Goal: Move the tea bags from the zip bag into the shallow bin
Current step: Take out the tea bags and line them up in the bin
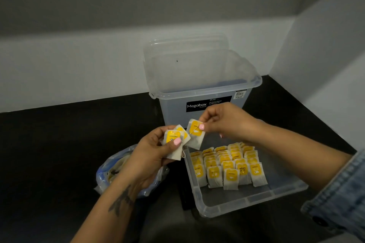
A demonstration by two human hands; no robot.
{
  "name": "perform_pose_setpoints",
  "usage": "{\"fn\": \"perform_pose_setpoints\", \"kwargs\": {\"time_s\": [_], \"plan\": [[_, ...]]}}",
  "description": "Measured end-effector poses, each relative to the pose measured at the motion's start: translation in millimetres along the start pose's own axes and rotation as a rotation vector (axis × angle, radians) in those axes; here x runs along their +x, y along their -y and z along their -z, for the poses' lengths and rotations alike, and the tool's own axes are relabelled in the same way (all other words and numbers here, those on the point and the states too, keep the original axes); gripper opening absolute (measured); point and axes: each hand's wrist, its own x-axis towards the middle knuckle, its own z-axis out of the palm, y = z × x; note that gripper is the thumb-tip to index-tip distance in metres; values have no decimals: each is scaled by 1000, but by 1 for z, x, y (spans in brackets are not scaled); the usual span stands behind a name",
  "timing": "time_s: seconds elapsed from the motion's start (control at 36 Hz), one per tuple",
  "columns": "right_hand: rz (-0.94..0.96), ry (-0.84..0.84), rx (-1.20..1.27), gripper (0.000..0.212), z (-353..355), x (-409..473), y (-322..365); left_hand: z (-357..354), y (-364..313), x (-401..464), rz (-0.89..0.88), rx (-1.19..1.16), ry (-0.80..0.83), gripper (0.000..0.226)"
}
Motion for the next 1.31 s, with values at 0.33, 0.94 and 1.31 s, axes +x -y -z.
{"fn": "perform_pose_setpoints", "kwargs": {"time_s": [0.33,0.94,1.31], "plan": [[-61,107,-290,9,7,-16,-27,13,-2,7,-16,-30,-77,33],[2,197,-690,13,-64,-6,-64,8,7,4,-13,-47,-120,28],[-11,181,-566,15,-43,-8,-55,-1,4,3,-18,-59,-106,25]]}}
